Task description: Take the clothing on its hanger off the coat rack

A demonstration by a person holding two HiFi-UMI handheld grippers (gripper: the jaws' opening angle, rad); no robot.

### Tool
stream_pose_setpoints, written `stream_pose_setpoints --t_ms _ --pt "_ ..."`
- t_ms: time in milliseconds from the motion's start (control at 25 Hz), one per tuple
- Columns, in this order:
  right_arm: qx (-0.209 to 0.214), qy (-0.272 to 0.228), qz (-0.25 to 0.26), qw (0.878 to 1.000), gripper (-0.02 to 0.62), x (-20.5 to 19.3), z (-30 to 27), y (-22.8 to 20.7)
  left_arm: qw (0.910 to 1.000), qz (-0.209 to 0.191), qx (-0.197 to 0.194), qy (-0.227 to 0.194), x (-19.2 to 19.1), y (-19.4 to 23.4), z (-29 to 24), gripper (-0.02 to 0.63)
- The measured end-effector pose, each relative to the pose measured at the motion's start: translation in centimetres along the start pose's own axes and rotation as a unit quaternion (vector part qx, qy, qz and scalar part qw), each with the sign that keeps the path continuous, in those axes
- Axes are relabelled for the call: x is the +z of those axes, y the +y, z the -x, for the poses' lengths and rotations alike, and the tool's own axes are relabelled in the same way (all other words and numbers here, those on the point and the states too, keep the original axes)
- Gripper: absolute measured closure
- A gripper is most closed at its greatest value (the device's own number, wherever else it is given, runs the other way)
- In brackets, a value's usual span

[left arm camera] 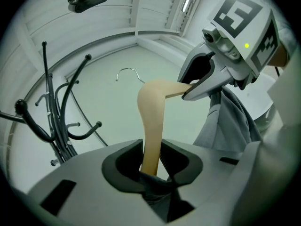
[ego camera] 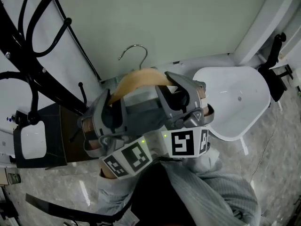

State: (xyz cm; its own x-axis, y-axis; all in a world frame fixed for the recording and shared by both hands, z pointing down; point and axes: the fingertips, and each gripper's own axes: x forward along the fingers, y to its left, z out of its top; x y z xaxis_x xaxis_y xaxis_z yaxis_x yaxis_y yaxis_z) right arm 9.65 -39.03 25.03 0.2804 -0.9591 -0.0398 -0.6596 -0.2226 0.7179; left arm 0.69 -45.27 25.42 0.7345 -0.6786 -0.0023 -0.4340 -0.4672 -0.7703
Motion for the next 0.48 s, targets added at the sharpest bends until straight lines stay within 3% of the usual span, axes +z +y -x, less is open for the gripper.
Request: stream_pose_setpoints --t_ms 480 --pt "-0.041 0.083 0.0 0.996 0.477 -6.9 3.8 -2.9 0.9961 0.007 -0.075 -0.046 3.9 -7.3 -2.2 0.497"
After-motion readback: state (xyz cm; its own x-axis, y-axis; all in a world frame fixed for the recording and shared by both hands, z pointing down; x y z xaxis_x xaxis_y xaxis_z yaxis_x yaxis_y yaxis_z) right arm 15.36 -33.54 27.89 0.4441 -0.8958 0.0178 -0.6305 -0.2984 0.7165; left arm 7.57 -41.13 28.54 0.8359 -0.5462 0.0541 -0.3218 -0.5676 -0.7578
